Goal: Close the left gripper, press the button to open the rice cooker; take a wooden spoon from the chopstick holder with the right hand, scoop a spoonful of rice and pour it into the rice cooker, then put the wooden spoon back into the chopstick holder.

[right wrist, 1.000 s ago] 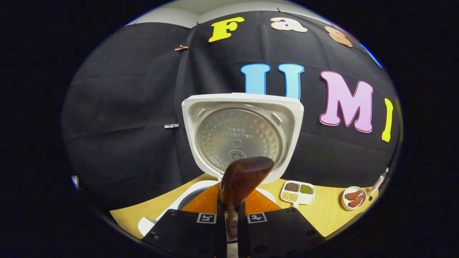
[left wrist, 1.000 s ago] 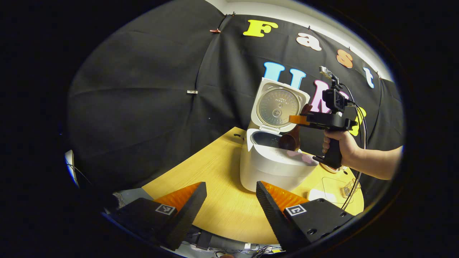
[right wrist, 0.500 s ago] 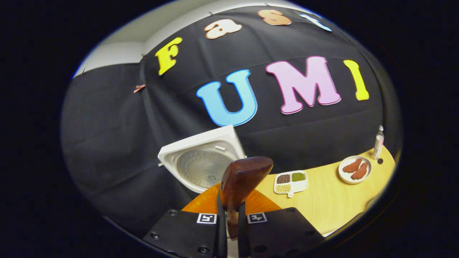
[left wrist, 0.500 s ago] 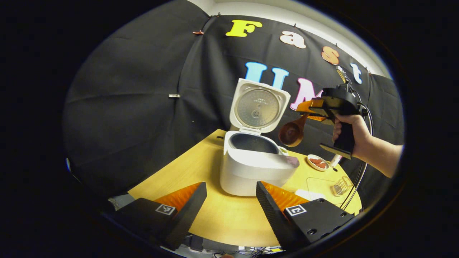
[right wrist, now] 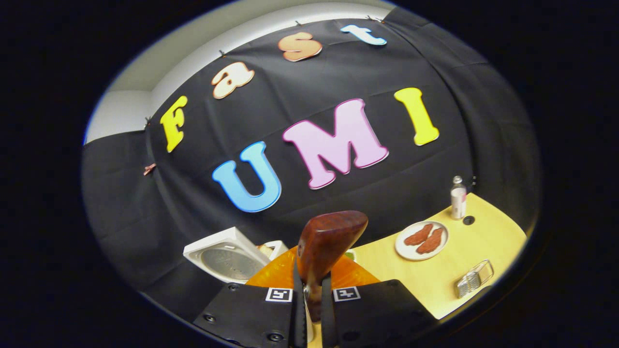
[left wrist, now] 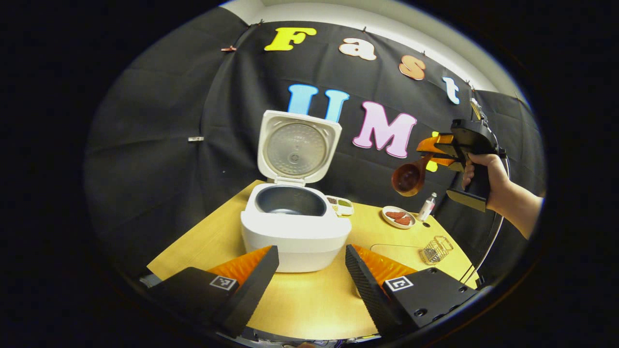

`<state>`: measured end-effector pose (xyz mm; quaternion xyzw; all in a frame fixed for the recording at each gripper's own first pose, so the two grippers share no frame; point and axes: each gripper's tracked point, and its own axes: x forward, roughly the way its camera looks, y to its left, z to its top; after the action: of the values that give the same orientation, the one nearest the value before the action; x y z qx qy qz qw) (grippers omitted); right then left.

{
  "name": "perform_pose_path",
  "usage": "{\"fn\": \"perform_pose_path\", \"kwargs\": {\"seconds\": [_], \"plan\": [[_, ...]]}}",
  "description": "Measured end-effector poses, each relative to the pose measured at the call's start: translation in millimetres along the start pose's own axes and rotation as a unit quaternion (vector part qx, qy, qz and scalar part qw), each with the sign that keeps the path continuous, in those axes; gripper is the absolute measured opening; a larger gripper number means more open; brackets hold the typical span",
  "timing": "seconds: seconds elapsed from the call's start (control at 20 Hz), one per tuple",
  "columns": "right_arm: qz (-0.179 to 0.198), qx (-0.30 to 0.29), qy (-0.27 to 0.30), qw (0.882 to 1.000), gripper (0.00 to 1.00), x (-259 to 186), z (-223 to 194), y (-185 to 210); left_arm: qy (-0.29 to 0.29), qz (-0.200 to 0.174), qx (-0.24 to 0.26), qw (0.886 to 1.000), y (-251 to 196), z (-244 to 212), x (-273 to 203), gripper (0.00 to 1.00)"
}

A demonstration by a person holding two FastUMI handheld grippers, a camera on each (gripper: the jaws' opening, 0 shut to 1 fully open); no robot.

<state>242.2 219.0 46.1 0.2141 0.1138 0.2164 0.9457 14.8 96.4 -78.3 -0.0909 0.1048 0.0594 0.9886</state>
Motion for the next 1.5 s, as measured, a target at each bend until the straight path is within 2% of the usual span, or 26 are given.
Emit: {"fn": "perform_pose_path", "kwargs": {"seconds": [0.25,0.5,0.7,1.05,1.3,1.5], "plan": [[-0.059,0.008,-0.021,0.998,0.16,-25.5,32.3,-97.8,-0.002,-0.007,0.0,1.0,-38.1,15.5,10.4,0.95],[-0.105,0.008,-0.02,0.994,0.16,-39.8,42.4,-182.6,-0.006,0.018,0.002,1.0,-53.0,27.7,20.9,0.95],[-0.134,0.016,-0.005,0.991,0.16,-40.0,34.3,-236.4,-0.006,0.044,0.007,0.999,-61.9,31.4,27.3,0.96],[-0.165,0.022,0.038,0.985,0.16,-33.3,-5.3,-301.1,-0.005,0.08,0.015,0.997,-87.9,30.3,38.6,0.96],[-0.172,0.016,0.075,0.982,0.16,-28.8,-38.9,-324.4,-0.035,0.109,0.022,0.993,-102.1,47.3,36.7,0.95],[-0.176,0.022,0.101,0.979,0.16,-25.7,-69.7,-335.7,-0.032,0.126,0.025,0.991,-103.1,47.5,37.3,0.95]]}}
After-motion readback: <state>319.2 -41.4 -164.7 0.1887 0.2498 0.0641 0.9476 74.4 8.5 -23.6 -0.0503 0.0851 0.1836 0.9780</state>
